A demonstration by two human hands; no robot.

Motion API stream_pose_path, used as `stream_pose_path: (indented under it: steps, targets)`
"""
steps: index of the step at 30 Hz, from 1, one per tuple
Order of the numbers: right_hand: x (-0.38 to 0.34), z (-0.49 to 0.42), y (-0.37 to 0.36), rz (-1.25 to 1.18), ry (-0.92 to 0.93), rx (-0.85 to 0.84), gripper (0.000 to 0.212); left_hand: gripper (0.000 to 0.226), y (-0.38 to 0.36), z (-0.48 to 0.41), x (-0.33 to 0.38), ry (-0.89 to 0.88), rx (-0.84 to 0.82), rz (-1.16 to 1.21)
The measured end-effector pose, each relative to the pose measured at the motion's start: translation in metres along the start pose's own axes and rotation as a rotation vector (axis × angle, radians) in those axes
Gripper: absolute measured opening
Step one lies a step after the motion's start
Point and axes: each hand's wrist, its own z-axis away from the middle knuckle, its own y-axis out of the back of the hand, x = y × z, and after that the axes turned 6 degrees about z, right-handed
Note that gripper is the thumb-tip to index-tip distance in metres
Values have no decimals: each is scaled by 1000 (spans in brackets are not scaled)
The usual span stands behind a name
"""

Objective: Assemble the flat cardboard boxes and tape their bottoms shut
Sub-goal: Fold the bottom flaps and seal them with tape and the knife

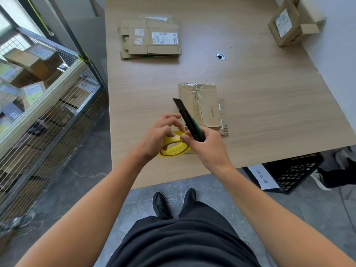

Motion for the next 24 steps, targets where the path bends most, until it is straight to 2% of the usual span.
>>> stream_pose_path:
  steps: [1,3,8,14,18,20,22,24]
  targets:
    - [-2,2,-1,19,16,-3,11,29,-1,2,0,-7,-1,-19]
    - [-3,4,-3,8,-1,1,19,26,-1,7,-3,-22,-11,-69]
    - [-6,4,1,-192,-147,-1,12,28,2,20,-10,-152,-52,-331]
    - [-7,-6,18,-262,-196,8,16,40,5,28,-16,-81,-244,-79]
    - [-5,-9,41,-308,-144,-102,16,34,-5,25,-17,-143,-168,2]
    - [-1,-11,51,-239,-130,-59,20,32,-8,20,-27,-133,-127,-192]
    - [10,-15,60,-179,-183,73,18,28,0,10,-38,9,-72,-484]
    - [28,-19,70,-157,-257,191,15,20,12,2,-47,124,-53,-527]
